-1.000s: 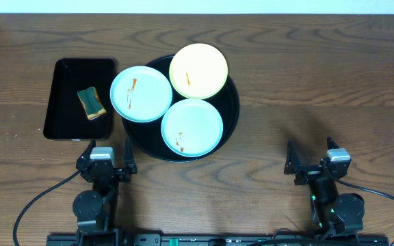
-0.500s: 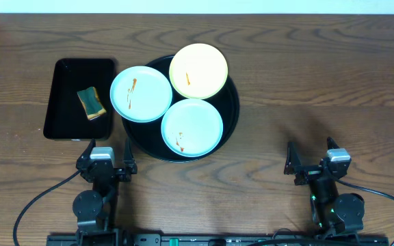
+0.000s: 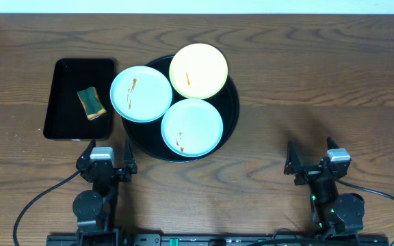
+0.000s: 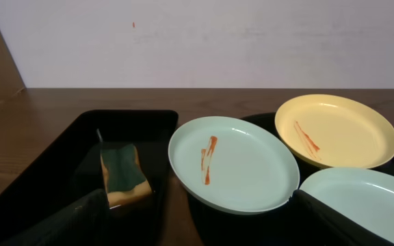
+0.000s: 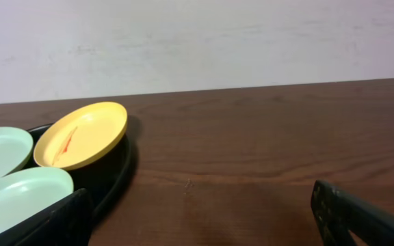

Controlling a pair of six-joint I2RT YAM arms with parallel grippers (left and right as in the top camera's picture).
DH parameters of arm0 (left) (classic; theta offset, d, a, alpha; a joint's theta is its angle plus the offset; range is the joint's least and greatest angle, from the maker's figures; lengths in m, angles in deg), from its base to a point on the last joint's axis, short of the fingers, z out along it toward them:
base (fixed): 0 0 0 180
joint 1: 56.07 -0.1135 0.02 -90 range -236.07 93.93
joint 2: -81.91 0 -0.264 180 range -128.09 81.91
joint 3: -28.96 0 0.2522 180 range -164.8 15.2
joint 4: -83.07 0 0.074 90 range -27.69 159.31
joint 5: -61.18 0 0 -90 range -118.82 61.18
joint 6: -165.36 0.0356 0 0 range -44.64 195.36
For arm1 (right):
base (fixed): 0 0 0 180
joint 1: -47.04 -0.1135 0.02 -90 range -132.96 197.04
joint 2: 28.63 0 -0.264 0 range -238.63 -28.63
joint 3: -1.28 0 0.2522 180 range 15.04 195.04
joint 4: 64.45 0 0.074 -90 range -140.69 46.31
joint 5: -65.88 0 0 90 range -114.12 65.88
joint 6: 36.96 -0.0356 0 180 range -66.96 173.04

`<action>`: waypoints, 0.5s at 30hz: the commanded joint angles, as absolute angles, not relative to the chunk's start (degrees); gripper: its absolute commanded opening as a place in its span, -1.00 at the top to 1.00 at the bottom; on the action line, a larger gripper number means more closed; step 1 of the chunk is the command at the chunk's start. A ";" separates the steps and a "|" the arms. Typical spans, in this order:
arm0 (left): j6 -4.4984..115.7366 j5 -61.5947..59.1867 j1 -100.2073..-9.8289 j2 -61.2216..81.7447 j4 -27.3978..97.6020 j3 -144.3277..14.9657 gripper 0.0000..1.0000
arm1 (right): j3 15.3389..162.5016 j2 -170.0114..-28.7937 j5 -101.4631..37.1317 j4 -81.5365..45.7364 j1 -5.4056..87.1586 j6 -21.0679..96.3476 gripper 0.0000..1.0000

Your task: Clean dirty plates on tray and stack at the side

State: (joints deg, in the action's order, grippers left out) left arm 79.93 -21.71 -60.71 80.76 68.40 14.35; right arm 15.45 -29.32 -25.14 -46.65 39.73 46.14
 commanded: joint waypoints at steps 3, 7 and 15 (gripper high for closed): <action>80.70 -21.12 -60.49 80.54 66.04 14.97 -0.68 | 15.36 -29.38 -25.01 -46.41 39.03 46.89 -0.98; 80.68 -20.85 -60.49 80.54 65.98 14.97 -0.68 | 15.36 -29.38 -24.75 -46.94 39.03 46.91 -0.98; 73.47 -20.66 -60.49 80.54 65.87 14.79 -0.68 | 15.36 -29.38 -25.01 -47.40 39.03 44.94 -0.98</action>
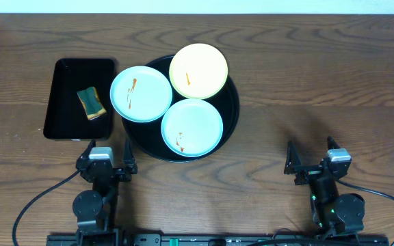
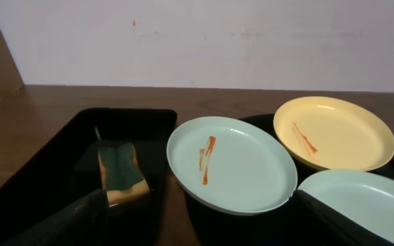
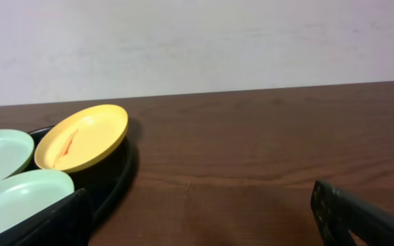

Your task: Clean dirty plates on tray and stack at the side

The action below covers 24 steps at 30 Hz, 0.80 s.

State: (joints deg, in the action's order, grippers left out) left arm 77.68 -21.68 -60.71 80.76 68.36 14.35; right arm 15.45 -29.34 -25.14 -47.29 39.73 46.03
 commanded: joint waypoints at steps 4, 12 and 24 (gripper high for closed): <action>71.67 -20.68 -60.49 80.54 65.69 14.27 -0.68 | 15.36 -29.41 -25.88 -46.41 39.03 44.11 -0.98; 72.26 -20.68 -60.49 80.37 65.04 10.00 -0.68 | 16.83 -29.67 -25.93 -47.22 39.03 45.40 -0.99; 74.27 -20.66 -60.49 58.07 52.80 -14.54 -0.68 | 29.90 -41.03 -28.72 -43.46 39.03 45.40 -0.99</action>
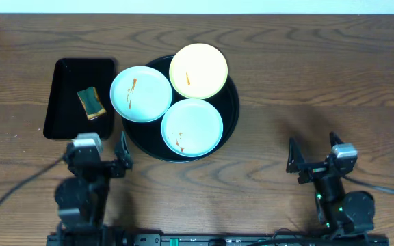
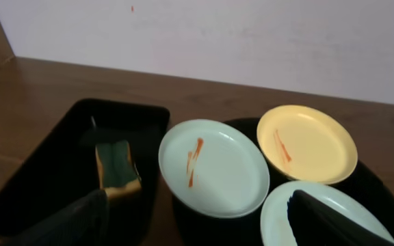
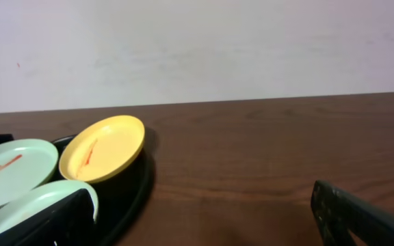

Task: Clean dirty plates on tray and stack at the side
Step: 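Move left gripper over the sponge and right gripper toward the plates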

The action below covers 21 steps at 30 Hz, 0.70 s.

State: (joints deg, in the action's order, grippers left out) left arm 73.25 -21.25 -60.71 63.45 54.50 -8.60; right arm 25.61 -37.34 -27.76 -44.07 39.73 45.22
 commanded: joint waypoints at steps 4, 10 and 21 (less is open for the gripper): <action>74.27 -20.66 -60.49 48.46 47.05 -24.09 -0.68 | 37.76 -50.63 -28.72 -40.73 39.03 45.44 -0.99; 74.25 -20.94 -60.49 36.22 36.64 -37.88 -0.68 | 51.23 -66.30 -29.14 -32.99 39.03 47.28 -0.98; 74.23 -22.14 -64.80 10.03 15.18 -62.74 -0.68 | 81.50 -94.76 -30.95 -14.85 39.03 48.61 -0.99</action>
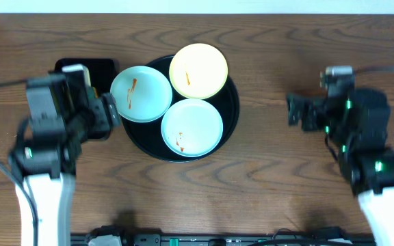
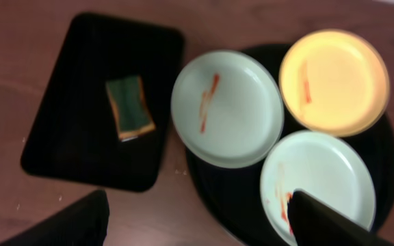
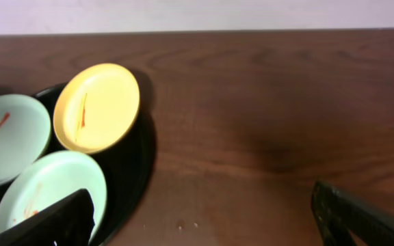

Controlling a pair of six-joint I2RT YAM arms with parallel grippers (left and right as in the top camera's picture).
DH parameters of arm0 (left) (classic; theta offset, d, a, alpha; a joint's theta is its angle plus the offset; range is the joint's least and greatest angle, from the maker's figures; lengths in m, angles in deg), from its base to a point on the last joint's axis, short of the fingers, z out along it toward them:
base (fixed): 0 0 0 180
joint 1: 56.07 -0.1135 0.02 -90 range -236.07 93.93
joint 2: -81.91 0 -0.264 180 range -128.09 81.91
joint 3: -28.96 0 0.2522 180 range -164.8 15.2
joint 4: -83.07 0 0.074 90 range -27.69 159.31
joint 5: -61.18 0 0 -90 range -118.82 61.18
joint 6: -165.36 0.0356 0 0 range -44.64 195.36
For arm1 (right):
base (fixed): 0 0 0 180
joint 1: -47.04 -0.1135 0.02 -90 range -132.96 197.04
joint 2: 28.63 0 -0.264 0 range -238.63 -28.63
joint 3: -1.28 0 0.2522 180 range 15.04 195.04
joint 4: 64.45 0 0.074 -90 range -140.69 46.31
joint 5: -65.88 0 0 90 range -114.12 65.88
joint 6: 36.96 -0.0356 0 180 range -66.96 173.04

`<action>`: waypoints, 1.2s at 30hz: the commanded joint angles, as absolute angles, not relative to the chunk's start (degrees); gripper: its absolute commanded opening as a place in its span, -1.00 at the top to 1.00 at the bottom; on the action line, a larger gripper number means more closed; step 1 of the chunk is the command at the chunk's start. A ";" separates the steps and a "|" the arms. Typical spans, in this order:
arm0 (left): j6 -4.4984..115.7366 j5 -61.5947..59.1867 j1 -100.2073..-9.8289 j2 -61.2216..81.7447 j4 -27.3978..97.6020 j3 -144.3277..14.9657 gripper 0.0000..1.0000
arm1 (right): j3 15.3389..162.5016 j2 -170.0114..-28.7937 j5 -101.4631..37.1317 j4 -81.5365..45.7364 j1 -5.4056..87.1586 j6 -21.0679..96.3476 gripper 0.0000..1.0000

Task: Clean dirty plates on tray and stack at the side
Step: 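Move left gripper over the sponge and right gripper toward the plates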

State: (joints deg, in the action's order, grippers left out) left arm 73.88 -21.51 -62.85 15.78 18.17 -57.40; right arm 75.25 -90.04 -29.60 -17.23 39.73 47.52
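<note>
Three dirty plates lie on a round black tray (image 1: 232, 102): a yellow plate (image 1: 198, 70) at the back, a mint plate (image 1: 141, 93) at the left overhanging the rim, and a second mint plate (image 1: 191, 127) in front. Each carries red smears. A green-and-yellow sponge (image 2: 130, 107) lies in a black rectangular tray (image 2: 67, 123). My left gripper (image 2: 198, 199) hangs open high above the table, looking down on the sponge and plates. My right gripper (image 3: 202, 193) is open and empty over bare wood right of the round tray; the yellow plate (image 3: 96, 106) lies to its left.
The wooden table (image 1: 286, 61) stretches right of the round tray. In the overhead view my left arm (image 1: 60, 119) covers most of the rectangular tray and hides the sponge. A few crumbs (image 3: 187, 224) lie on the wood.
Both arms have risen from low near the table's front edge to high over it. The left now looks down on the sponge tray and plates; the right is above the table's right half.
Both arms first sat low at the front edge, grippers open, looking level across the plates. A little later each camera was slightly higher. Now both arms are raised over the table, grippers open and empty; plates and sponge lie where they were.
</note>
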 commanded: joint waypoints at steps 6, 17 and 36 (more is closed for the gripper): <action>74.23 -21.95 -67.79 -1.55 8.49 -68.79 -0.68 | 89.41 -104.72 -31.94 -11.42 39.03 51.43 -0.99; 76.48 -25.77 -68.01 -10.14 13.47 -69.62 -0.68 | 90.75 -114.36 -38.89 -20.05 37.02 50.32 -0.98; 73.42 -27.76 -72.71 -27.19 23.90 -74.04 -0.28 | 96.03 -127.37 -40.85 -16.73 29.70 48.15 -0.85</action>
State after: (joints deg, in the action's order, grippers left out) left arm 72.46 -28.61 -72.76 -25.99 23.16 -73.66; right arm 94.64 -127.04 -40.44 -16.97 30.42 48.90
